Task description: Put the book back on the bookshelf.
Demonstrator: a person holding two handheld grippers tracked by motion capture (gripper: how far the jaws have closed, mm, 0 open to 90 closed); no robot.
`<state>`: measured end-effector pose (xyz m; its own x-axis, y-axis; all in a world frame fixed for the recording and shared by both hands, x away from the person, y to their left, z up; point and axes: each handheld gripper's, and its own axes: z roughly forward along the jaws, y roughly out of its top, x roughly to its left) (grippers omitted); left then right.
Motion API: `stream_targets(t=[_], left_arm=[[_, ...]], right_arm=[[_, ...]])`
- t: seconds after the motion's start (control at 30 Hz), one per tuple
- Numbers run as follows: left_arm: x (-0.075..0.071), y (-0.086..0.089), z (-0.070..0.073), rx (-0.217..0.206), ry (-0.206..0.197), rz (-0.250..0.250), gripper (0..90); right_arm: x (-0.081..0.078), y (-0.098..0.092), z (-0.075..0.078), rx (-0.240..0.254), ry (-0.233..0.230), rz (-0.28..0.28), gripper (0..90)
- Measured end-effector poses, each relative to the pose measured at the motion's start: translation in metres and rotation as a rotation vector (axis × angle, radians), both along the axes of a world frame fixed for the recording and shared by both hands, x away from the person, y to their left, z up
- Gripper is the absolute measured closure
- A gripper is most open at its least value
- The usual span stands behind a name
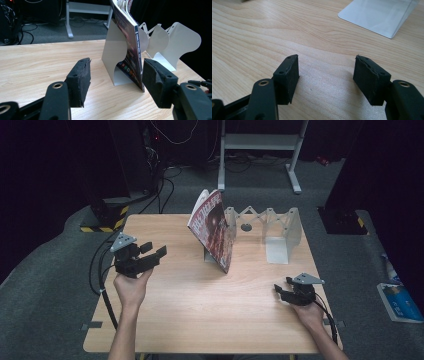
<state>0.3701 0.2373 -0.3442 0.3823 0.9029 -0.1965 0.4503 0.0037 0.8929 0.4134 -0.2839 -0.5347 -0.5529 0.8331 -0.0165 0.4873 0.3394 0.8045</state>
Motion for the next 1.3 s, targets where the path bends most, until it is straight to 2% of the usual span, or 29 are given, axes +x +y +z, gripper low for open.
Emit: stream_targets(t=[0.13,1.3], left_arm=[[-0.002,-0.001,-0.002,0.002,-0.004,-0.004,39.7],[-0.004,-0.008,-0.032,-0.006,0.045,-0.041,40.2]], right_arm=[[0.0,0.0,0.0,0.0,0.0,0.0,36.9],[0.0,0.0,0.0,0.0,0.0,0.0,36.9]])
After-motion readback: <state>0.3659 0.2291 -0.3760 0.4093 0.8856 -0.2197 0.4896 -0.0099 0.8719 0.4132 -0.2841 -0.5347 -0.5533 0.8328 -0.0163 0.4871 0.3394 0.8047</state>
